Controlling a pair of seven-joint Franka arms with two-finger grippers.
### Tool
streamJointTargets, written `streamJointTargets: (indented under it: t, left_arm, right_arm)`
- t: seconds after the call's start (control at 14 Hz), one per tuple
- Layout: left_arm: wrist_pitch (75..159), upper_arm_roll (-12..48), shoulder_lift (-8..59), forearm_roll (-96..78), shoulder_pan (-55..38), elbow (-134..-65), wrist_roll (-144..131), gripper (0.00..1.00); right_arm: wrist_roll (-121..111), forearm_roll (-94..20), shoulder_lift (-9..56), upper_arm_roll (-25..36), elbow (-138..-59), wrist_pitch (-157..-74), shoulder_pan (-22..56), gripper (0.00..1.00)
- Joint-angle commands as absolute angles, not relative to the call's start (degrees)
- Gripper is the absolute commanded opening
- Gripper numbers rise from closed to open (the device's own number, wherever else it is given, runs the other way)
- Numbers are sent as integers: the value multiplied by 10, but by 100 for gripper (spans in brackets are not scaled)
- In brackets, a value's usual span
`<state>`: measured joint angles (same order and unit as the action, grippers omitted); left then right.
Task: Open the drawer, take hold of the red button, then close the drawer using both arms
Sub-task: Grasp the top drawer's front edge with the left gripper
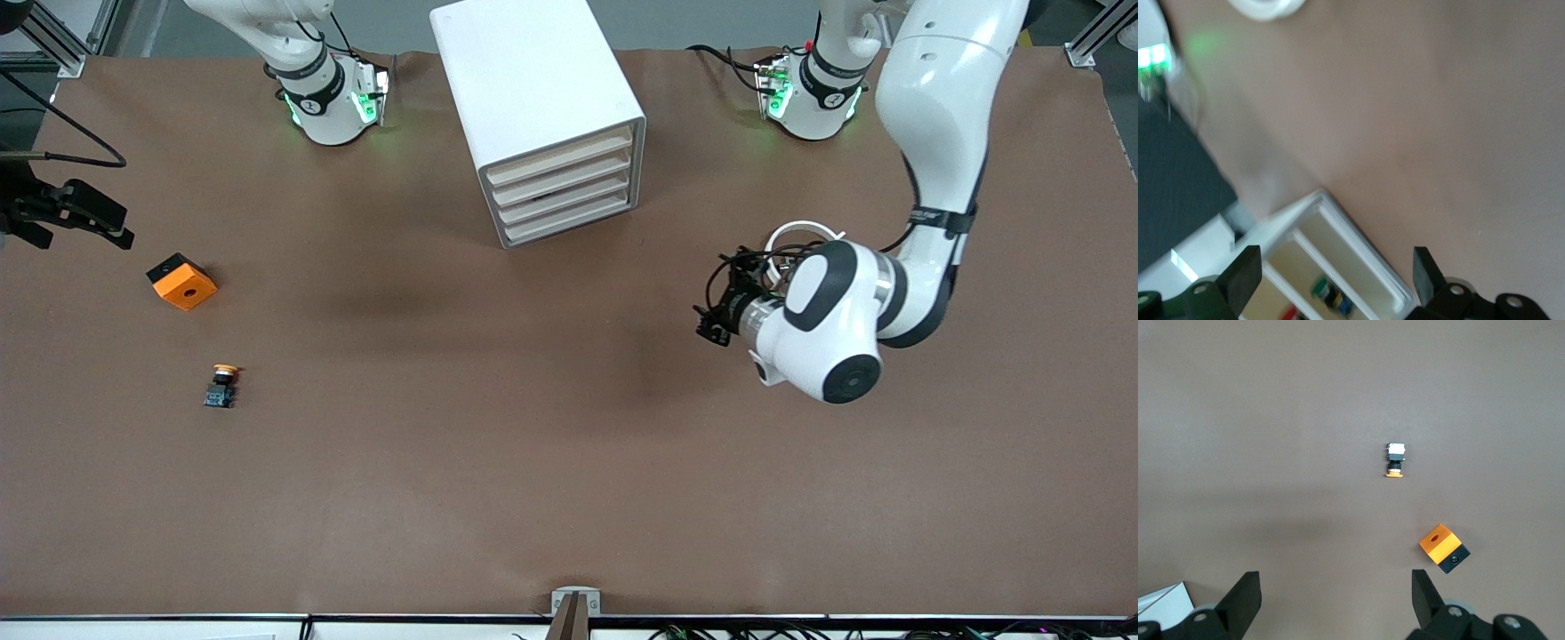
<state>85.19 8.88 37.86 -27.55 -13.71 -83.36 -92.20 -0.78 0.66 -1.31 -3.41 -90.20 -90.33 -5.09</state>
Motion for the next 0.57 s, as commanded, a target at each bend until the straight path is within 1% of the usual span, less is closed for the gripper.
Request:
streamJointTargets:
  t: [0.0, 0.14, 0.5]
  left_arm:
    - [841, 87, 411, -350, -156, -823, -976, 100]
    - [818, 88, 433, -369, -182, -823, -1036, 100]
    - [813, 87, 469, -407, -245, -820, -1212, 100]
  right_arm:
    - [-10, 5, -9, -38, -890, -898, -54, 100]
    - [-10, 5, -9, -39, -890, -898, -54, 100]
    - [-10, 4, -9, -39, -890, -899, -54, 100]
